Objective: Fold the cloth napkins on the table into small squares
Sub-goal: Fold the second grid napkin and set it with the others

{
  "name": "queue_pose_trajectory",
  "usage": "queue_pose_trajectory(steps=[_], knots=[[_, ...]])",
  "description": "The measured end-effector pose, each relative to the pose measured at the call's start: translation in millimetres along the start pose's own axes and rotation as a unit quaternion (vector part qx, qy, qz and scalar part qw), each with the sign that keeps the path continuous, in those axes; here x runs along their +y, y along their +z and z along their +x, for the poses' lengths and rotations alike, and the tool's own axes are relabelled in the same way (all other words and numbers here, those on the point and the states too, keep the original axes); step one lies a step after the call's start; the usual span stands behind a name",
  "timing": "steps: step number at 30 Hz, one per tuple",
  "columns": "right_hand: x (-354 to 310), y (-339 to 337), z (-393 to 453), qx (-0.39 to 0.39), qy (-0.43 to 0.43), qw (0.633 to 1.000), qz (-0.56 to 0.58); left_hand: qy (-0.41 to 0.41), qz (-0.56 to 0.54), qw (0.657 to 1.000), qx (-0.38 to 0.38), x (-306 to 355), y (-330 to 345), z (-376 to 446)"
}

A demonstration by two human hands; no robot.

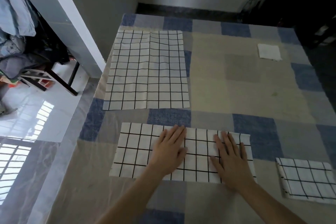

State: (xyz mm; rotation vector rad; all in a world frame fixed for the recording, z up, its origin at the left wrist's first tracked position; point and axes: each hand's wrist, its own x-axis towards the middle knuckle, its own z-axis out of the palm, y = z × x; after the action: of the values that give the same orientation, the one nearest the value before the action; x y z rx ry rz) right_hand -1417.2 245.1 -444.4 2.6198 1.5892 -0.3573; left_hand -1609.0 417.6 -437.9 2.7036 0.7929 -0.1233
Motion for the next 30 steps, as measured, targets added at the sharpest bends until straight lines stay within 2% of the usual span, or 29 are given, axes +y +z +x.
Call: queue_pose_trajectory(steps=[7,13,16,17,19,21,23,25,27,30], knots=[[1,-3,1,-0.019,-0.003,1.000,0.005,-0.116,0.004,0.993,0.024,-92,-14,-45],[4,-4,1,-0.018,-0.001,1.000,-0.005,-0.146,0.018,0.989,0.023,-99,-15,-52],[0,-12,1,-0.055,0.011,0.998,-0.016,-0.153,0.026,0.988,0.020,-100,-13,-52],[-7,-16,1,-0.049,0.030,0.998,-0.014,-0.151,0.028,0.988,0.021,-100,-13,-52],[-34,-28,4,0.016,0.072,0.997,0.003,-0.150,0.030,0.988,0.031,-100,-12,-52],[-78,-37,8,0.077,0.046,0.995,0.043,-0.149,0.036,0.988,0.032,-102,-11,-52],[-132,-39,15,0.056,-0.052,0.994,0.083,-0.152,0.041,0.987,0.037,-102,-10,-52],[-178,-33,26,0.012,-0.113,0.990,0.089,-0.152,0.042,0.987,0.041,-102,-9,-51],[-203,-24,38,-0.015,-0.119,0.990,0.078,-0.146,0.047,0.987,0.039,-103,-8,-51],[-198,-10,45,-0.037,-0.096,0.992,0.070,-0.147,0.059,0.987,0.030,-104,-7,-52]])
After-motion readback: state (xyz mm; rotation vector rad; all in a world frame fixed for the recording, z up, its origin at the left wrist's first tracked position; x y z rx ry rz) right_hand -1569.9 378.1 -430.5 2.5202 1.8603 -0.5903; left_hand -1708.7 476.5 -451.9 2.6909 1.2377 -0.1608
